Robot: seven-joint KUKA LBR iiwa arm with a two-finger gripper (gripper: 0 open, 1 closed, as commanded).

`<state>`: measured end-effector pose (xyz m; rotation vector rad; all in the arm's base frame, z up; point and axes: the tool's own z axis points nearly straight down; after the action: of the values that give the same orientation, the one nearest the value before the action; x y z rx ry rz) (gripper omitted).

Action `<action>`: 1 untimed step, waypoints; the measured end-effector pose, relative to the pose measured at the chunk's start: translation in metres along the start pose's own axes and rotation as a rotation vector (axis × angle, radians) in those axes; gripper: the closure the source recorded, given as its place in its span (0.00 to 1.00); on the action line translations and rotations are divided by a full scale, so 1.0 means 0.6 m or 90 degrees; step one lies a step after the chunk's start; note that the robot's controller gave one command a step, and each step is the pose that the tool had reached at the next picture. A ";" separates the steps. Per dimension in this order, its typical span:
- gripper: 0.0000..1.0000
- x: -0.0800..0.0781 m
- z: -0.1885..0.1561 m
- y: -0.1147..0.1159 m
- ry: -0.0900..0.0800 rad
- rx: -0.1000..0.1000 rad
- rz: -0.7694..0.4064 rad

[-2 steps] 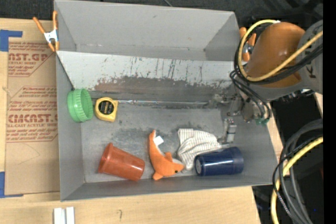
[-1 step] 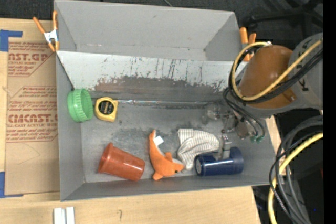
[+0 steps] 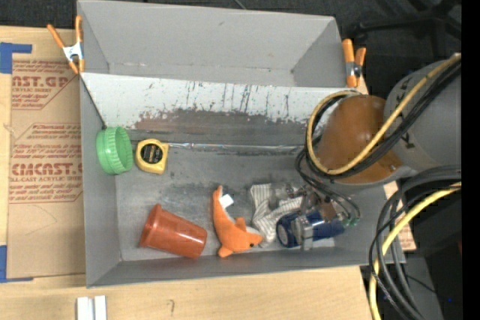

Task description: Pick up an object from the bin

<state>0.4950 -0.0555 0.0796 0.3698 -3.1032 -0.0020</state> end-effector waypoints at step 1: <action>1.00 0.000 0.000 0.000 0.000 0.000 0.000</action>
Offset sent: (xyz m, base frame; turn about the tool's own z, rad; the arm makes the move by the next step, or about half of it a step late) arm 0.0098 0.0237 -0.0096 0.0478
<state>0.4950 -0.0554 0.0796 0.3700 -3.1032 -0.0018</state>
